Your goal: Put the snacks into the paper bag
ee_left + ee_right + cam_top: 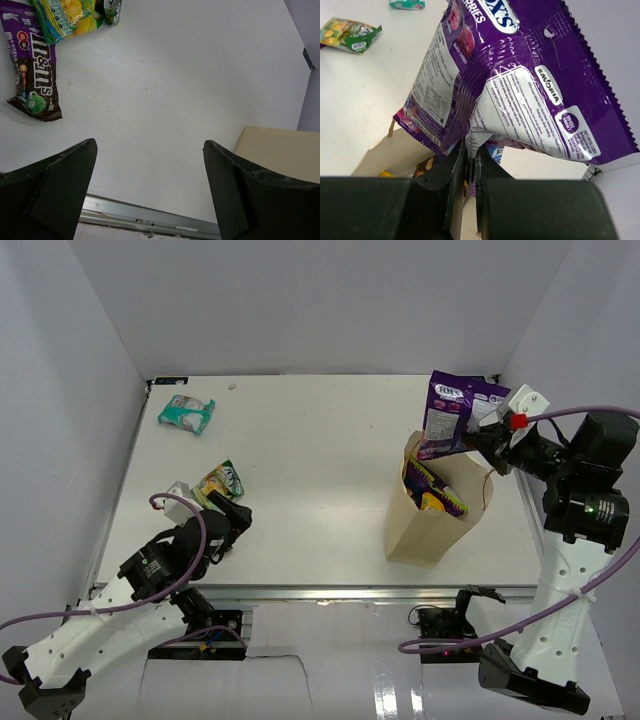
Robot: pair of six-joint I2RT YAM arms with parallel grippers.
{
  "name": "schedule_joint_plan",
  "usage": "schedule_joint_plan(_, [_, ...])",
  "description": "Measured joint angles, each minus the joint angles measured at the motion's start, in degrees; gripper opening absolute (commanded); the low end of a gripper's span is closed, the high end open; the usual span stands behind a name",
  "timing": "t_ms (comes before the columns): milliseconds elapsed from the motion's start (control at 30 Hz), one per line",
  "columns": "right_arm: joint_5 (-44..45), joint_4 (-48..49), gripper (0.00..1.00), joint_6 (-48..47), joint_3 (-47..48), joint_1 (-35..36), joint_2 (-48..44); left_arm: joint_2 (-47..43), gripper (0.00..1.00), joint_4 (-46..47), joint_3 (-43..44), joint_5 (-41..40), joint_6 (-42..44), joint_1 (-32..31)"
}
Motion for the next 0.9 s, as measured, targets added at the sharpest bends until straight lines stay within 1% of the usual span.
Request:
schedule_joint_plan(133, [0.4,-3.2,0.08,-5.4,-3.4,0.0,-2.5,0.6,0.98,-0.4,0.2,0.2,0.5,0.0])
schedule_joint_plan(200, [0.7,-5.5,0.13,-9.9,-5.5,0.0,-3.6,1.5,0.98,-0.9,1.1,0.4,0.9,0.0])
schedule_joint_plan(267, [0.7,-7.9,0.26,-14.2,-7.4,0.0,-4.4,2.6,0.98,-1.3,2.1,0.5,1.3,0.0])
schedule_joint_plan(300, [0.8,-9.0,0.41,-16.1,-8.4,0.0,-4.7,3.3,0.98,-1.6,2.6,0.5,1.3,0.0])
schedule_joint_plan(333, [0.9,-9.7,0.62,-17.6,-9.4,0.2,-5.0,3.8,0.98,-1.9,3.0,0.5,1.4,0.0])
schedule_joint_plan(400, [1.7,-9.8,0.72,-18.9,-10.6,0.5,-5.3,5.0,0.98,-2.3,3.7,0.6,1.5,0.0])
schedule_joint_plan(433, [2.2,-9.7,0.8,-19.2,-10.8,0.7,-5.5,5.8,0.98,-2.4,4.1,0.6,1.6,0.0])
schedule_joint_plan(500, [3.3,-8.9,0.86,-18.8,-10.9,0.9,-5.5,7.7,0.98,-2.4,4.8,0.7,2.3,0.2])
schedule_joint_plan(567, [4.5,-7.3,0.89,-16.7,-10.6,1.1,-5.5,10.7,0.98,-1.4,5.7,1.5,4.8,1.4])
schedule_joint_plan(633, [5.5,-6.3,0.89,-12.3,-8.3,1.2,-4.2,14.8,0.98,0.3,7.1,5.0,8.9,6.1])
schedule_joint_plan(700, [6.4,-5.6,0.89,-7.5,-3.5,1.3,-1.7,19.3,0.98,3.5,8.2,9.5,13.3,13.7])
schedule_joint_plan(800, [7.5,-4.5,0.89,-0.1,6.8,1.4,4.2,26.6,0.98,9.7,8.6,19.0,20.7,27.0])
schedule_joint_plan(900, [8.7,-3.3,0.89,6.4,11.3,1.4,7.7,34.5,0.98,15.3,8.8,27.8,26.1,40.4])
